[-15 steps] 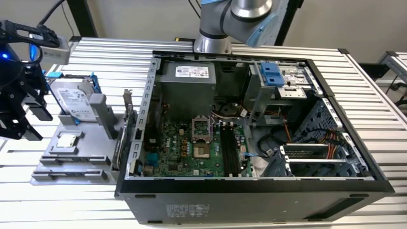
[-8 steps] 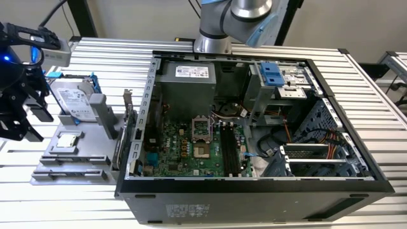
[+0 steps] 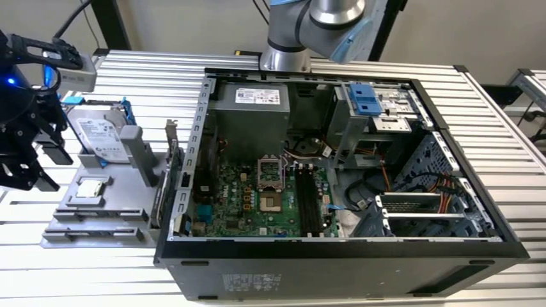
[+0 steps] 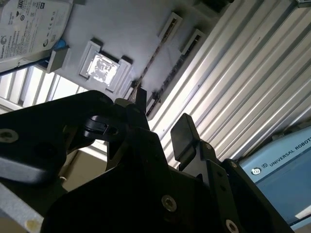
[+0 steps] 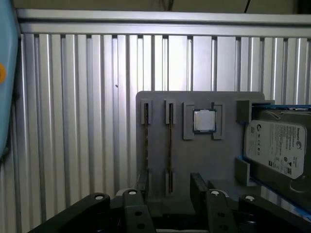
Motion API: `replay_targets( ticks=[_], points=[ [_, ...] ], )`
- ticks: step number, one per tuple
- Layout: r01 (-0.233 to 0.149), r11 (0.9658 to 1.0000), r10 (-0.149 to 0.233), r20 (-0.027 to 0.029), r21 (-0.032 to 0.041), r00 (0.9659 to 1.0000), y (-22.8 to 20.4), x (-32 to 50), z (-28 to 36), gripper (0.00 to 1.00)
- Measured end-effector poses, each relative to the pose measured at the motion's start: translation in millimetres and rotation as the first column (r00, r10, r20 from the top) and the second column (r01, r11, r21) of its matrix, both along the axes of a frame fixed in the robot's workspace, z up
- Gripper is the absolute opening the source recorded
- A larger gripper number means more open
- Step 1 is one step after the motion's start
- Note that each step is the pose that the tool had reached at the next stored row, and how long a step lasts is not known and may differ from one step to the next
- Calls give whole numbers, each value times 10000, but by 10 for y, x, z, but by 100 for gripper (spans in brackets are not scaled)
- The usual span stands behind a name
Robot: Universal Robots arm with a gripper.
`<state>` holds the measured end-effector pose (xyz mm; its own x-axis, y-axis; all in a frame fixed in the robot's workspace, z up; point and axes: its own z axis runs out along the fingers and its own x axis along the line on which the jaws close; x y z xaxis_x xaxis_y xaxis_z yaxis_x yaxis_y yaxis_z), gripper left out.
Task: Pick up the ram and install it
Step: 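Pick up the ram and move it above insertion slot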
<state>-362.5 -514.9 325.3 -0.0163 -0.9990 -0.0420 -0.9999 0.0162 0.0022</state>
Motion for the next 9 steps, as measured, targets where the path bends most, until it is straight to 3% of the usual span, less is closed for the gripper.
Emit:
replay_targets(
  ticks=[9],
  points=[
    [0,10000,0,0,-1,10000,0,0,-34,100]
  ],
)
